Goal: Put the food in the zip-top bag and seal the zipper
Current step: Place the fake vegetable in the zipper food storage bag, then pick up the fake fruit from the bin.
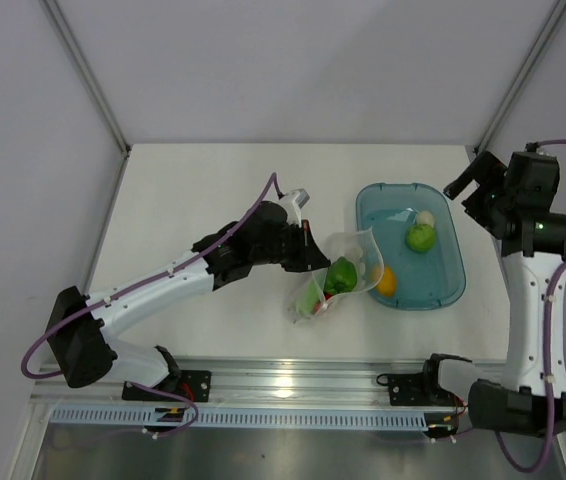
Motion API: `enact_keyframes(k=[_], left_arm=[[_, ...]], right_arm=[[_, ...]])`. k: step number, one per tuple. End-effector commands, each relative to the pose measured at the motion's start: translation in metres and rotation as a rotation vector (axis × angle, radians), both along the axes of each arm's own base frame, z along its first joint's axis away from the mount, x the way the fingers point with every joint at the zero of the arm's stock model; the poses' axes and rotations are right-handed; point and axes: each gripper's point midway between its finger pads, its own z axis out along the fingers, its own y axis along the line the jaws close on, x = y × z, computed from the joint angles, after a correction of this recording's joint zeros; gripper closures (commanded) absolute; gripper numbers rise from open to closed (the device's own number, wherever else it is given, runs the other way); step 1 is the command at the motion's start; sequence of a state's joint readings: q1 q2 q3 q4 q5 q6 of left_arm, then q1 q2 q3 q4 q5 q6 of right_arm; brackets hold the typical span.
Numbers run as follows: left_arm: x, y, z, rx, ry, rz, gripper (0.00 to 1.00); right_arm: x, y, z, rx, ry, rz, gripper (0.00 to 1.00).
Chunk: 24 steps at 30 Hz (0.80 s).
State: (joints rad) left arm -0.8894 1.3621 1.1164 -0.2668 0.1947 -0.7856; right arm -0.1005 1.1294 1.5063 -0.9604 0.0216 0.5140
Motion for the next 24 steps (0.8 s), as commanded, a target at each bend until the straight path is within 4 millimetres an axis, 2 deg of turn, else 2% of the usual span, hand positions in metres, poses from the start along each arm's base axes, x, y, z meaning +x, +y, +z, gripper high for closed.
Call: enact_keyframes(k=[1,2,4,6,7,10,15,20,24], left_arm=[[0.001,0.000,0.018,-0.040,-0.038,-0.005,0.99],[0.001,0.000,0.019,-0.043,-0.040,-0.005,1.00],[0.001,0.000,0.020,-0.044,-0.038,-0.009,0.99],[0.000,0.000,0.022,-0.046,-0.044,-0.014,0.99],[0.000,0.000,0.023,-0.045,-0.047,-0.014,0.99],[0.000,0.004,0.027,-0.042,-0.061,-0.008,0.99],[-0.002,0.003,0.030,-0.054,-0.063,-0.017,1.00],[-0.003,0.001,0.029,-0.058,-0.057,-0.025,0.99],[-0.003,0.000,0.026,-0.055,-0.053,-0.027,0.99]], right_arm=[[0.027,0.002,-0.047,0.080,0.070,0.110,0.01],[0.032,0.000,-0.058,0.083,0.084,0.103,0.01],[0.044,0.000,-0.092,0.108,0.152,0.101,0.01],[0.057,-0.001,-0.108,0.128,0.162,0.096,0.01],[0.061,0.001,-0.129,0.162,0.208,0.085,0.01],[0.079,0.002,-0.154,0.219,0.225,0.046,0.01],[0.094,0.004,-0.191,0.214,0.298,-0.023,0.01],[0.103,0.002,-0.232,0.196,0.389,-0.090,0.01],[0.102,-0.006,-0.253,0.159,0.441,-0.155,0.00]])
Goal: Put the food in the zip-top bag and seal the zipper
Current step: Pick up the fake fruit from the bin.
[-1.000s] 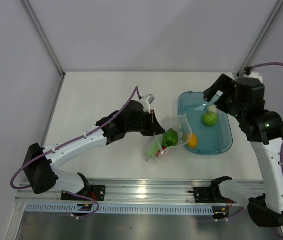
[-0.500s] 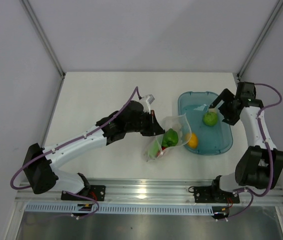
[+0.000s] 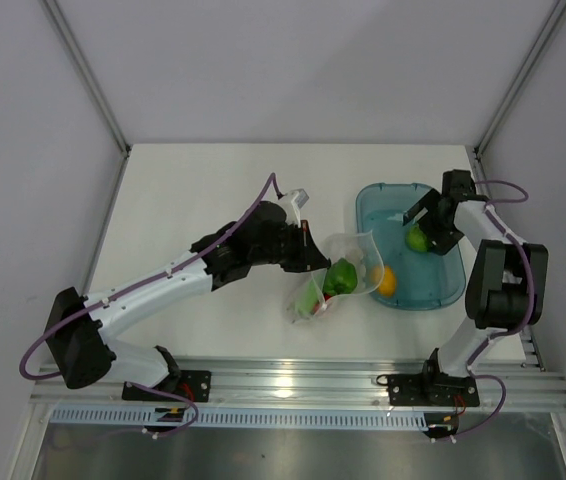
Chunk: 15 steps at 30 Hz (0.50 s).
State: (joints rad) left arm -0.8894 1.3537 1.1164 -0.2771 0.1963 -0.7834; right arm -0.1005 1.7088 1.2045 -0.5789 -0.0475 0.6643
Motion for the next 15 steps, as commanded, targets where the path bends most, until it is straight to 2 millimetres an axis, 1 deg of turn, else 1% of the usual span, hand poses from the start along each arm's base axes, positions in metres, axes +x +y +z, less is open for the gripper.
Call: enact_keyframes(k=[1,5,6,8,9,12,14,15], left_arm=[[-0.001,-0.002,0.024,-0.055,-0.053,-0.025,1.00],[0.000,-0.003,0.024,-0.056,-0.053,-0.030,0.99],[0.000,-0.003,0.023,-0.057,-0.052,-0.030,1.00],[0.000,-0.005,0.023,-0.057,-0.050,-0.035,0.99],[0.000,-0.005,0.024,-0.057,-0.048,-0.034,0.99],[0.000,-0.005,0.021,-0.050,-0.044,-0.035,0.99],[0.001,-0.005,0.020,-0.048,-0.043,-0.032,0.99],[0.001,-0.005,0.019,-0.045,-0.042,-0.031,0.99]], right_arm=[[0.015,-0.016,0.000,-0.073,-0.026,-0.084,0.01],[0.014,-0.025,-0.013,-0.119,0.000,-0.116,0.01],[0.014,-0.025,-0.019,-0.121,0.010,-0.112,0.01],[0.017,-0.026,-0.021,-0.127,0.010,-0.110,0.00],[0.017,-0.026,-0.028,-0.130,0.023,-0.105,0.01],[0.019,-0.024,-0.031,-0.122,0.024,-0.082,0.01],[0.018,-0.022,-0.032,-0.124,0.025,-0.073,0.08],[0.019,-0.022,-0.026,-0.126,0.002,-0.070,0.15]])
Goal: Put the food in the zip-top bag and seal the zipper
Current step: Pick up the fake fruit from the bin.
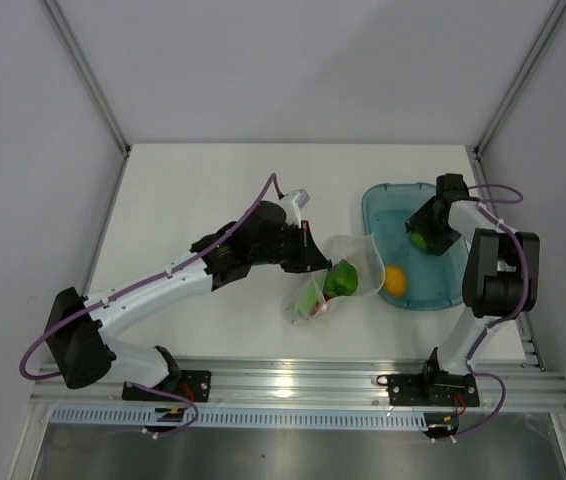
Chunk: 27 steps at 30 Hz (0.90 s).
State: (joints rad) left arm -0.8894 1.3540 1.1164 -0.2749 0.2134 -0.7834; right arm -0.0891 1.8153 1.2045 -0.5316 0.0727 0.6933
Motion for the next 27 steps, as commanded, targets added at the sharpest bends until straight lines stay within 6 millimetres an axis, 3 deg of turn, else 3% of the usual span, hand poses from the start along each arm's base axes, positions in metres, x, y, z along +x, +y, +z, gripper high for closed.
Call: enact_keyframes(k=[1,4,5,6,8,12,16,19,27], left_arm=[[0.004,-0.004,0.020,-0.043,-0.050,-0.016,0.99],[0.004,-0.005,0.019,-0.044,-0.046,-0.015,1.00],[0.004,-0.005,0.019,-0.044,-0.046,-0.015,0.99],[0.004,-0.005,0.018,-0.044,-0.044,-0.014,0.99],[0.004,-0.005,0.017,-0.040,-0.042,-0.013,0.99],[0.004,-0.002,0.015,-0.031,-0.043,-0.004,0.99],[0.004,0.001,0.017,-0.031,-0.047,0.004,0.99],[0.005,0.003,0.018,-0.020,-0.051,0.009,1.00],[0.008,0.000,0.012,-0.004,-0.048,0.008,0.99]], right_arm=[[0.011,-0.007,0.011,-0.048,-0.064,0.007,0.29],[0.012,-0.007,0.024,-0.072,-0.102,0.030,0.46],[0.011,-0.007,0.027,-0.080,-0.107,0.037,0.48],[0.010,-0.008,0.029,-0.089,-0.110,0.042,0.59],[0.009,-0.006,0.035,-0.098,-0.113,0.064,0.69],[0.005,-0.005,0.044,-0.135,-0.120,0.077,0.80],[0.001,0.005,0.060,-0.158,-0.139,0.115,0.80],[-0.008,0.024,0.085,-0.170,-0.172,0.177,0.80],[-0.076,0.076,0.201,-0.098,-0.416,0.382,0.80]])
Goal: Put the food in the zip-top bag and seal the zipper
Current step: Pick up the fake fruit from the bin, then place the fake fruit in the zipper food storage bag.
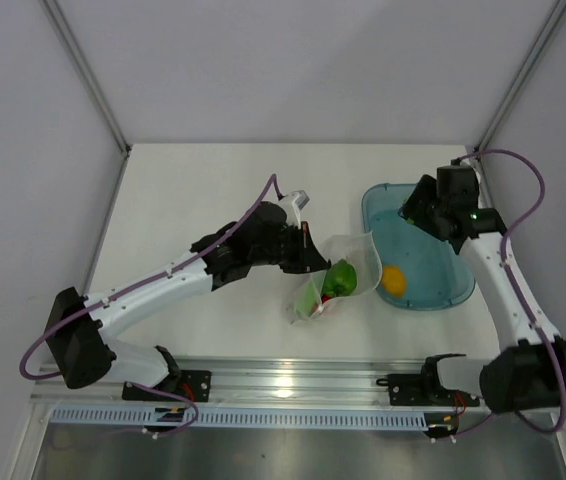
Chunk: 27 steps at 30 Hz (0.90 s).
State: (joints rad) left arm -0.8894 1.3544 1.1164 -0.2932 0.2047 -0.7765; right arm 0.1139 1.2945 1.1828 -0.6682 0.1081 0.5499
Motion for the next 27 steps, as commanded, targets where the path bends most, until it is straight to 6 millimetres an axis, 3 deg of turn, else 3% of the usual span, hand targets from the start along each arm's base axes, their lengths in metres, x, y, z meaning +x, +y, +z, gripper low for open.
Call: enact_keyframes(k=[1,5,7,10,15,26,27], left_arm=[[0.009,-0.003,0.017,-0.030,-0.055,0.004,1.00],[0.011,-0.007,0.015,-0.032,-0.049,0.005,1.00],[0.012,-0.008,0.014,-0.028,-0.046,0.007,0.99],[0.013,-0.008,0.013,-0.021,-0.045,0.012,0.99],[0.014,-0.005,0.012,-0.007,-0.043,0.027,0.99],[0.015,-0.003,0.020,-0.013,-0.047,0.042,0.99],[0.014,-0.002,0.022,-0.017,-0.050,0.042,0.99]], right_arm=[[-0.040,0.014,0.051,-0.002,-0.064,0.114,0.80],[-0.075,0.041,0.078,0.014,-0.079,0.248,0.79],[-0.098,0.065,0.078,0.033,-0.043,0.362,0.78],[-0.117,0.079,0.085,0.014,-0.046,0.417,0.77],[-0.153,0.128,0.091,0.074,-0.062,0.589,0.76],[-0.175,0.159,0.067,0.037,0.023,0.693,0.60],[-0.175,0.159,0.064,0.025,0.028,0.696,0.54]])
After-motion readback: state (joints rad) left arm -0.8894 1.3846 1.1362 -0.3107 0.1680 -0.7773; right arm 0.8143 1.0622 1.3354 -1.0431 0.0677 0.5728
